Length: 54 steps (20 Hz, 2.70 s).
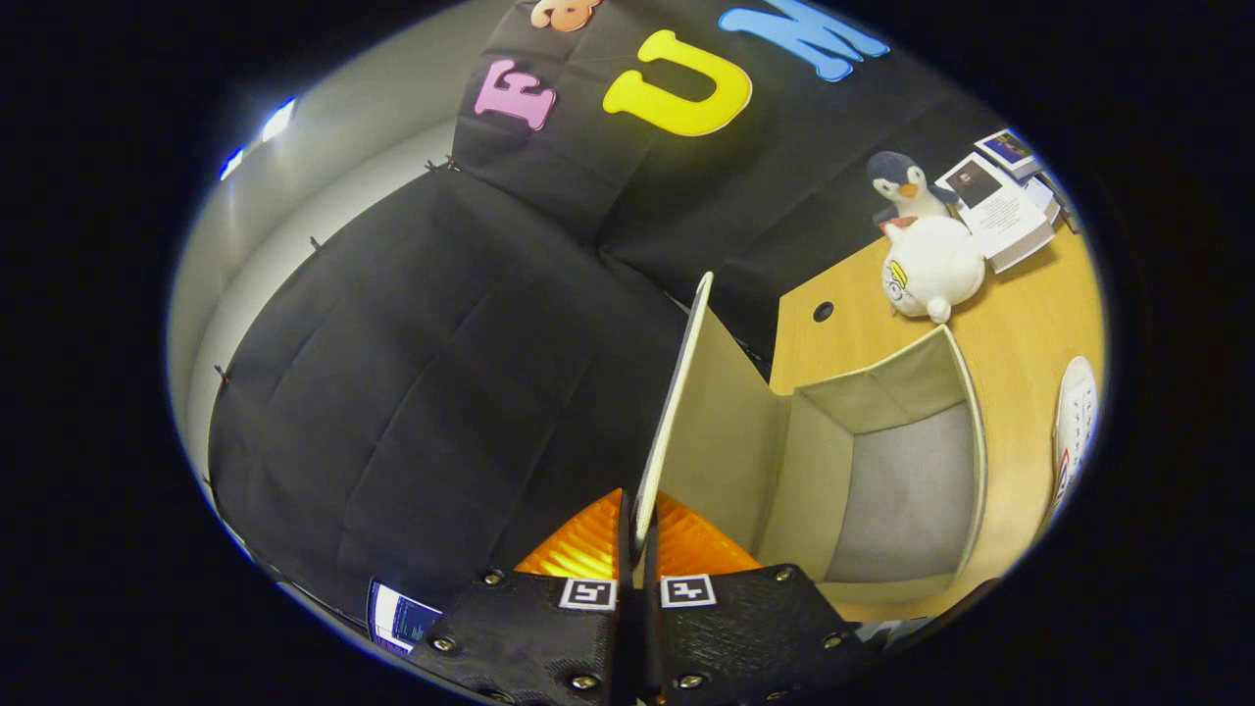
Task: Open the storage box then place both shoes into the box .Put the left shoe in first, then the right shoe, with the right side of both shoes facing outward in a uniform manner.
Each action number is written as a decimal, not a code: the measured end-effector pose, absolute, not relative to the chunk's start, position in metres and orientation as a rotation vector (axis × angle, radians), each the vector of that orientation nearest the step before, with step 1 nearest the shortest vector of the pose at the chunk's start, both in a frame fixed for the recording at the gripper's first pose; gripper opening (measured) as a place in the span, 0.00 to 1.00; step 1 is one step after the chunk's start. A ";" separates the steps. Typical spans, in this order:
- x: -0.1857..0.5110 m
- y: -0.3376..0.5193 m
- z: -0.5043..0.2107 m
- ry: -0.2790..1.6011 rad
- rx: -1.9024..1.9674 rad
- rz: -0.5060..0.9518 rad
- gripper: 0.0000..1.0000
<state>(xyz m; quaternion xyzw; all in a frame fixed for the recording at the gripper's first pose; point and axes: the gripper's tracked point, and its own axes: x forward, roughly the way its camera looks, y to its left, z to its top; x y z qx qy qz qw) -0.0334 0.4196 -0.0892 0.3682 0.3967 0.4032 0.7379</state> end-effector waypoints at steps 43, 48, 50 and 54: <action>0.053 0.155 -0.221 0.756 0.232 0.385 0.97; 0.048 0.132 -0.275 0.863 0.232 0.335 0.97; 0.047 0.120 -0.296 0.909 0.214 0.316 0.98; 0.039 0.104 -0.336 1.001 0.192 0.286 0.98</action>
